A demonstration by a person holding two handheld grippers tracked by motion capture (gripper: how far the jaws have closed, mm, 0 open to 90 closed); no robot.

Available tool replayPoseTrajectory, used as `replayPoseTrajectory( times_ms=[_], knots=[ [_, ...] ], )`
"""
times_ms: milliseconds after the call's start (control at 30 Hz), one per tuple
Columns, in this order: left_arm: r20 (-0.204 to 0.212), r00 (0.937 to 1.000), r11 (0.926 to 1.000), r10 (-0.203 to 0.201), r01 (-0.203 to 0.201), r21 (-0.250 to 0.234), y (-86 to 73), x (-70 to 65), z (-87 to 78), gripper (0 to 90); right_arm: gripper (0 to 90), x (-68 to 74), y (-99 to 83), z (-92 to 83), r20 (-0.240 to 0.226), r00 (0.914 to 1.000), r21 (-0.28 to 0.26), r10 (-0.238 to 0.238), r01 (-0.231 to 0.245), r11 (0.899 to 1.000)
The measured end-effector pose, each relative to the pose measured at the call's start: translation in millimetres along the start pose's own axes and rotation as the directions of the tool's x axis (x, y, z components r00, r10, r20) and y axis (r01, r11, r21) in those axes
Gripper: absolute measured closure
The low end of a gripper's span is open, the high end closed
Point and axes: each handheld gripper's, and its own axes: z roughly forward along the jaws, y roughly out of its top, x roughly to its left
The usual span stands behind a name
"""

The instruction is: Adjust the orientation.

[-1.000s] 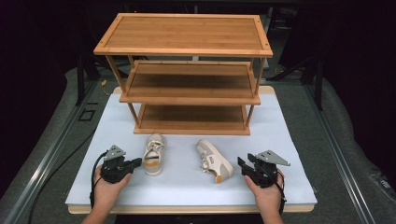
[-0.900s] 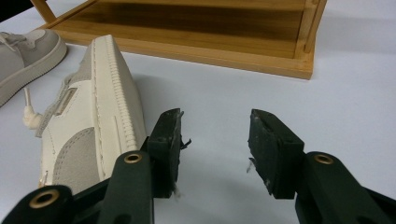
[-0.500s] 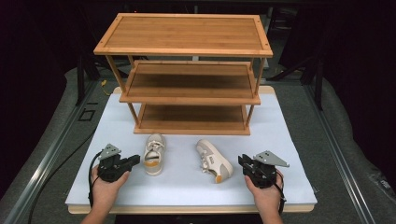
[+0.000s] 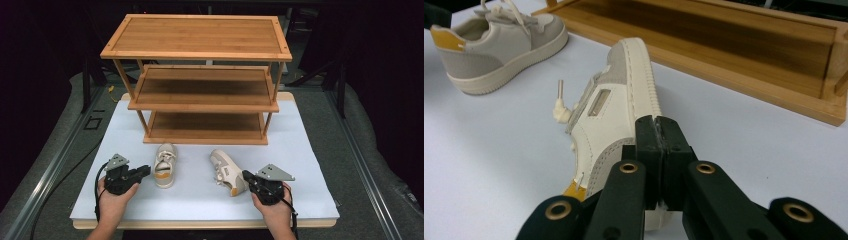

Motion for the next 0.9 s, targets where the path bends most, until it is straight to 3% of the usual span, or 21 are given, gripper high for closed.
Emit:
replayPoseTrajectory(
  times_ms=[133,467,767,900],
  knots=[
    [0.0,1.0,1.0,-0.003,0.003,-0.004,0.3,0.8,-0.6,80.6,88.9,-0.5,-1.1,3.7,0.004,1.0,0.027,-0.005,0.005,1.0],
    [0.003,1.0,1.0,-0.008,0.008,-0.004,0.4,0.7,-0.2,79.8,87.8,-5.2,-1.8,7.9,0.031,0.9995,0.01,0.005,-0.005,1.0],
    [0.005,0.9995,0.9994,-0.031,0.031,-0.014,0.5,2.6,-1.1,76.6,89.6,-24.1,-2.1,14.6,0.074,0.993,0.006,0.092,-0.093,0.996],
    [0.011,0.9992,0.9991,-0.039,0.039,-0.018,0.9,3.1,-0.9,74.6,87.4,-33.1,-4.2,16.2,0.054,0.9866,0.0,0.154,-0.154,0.988]
  ],
)
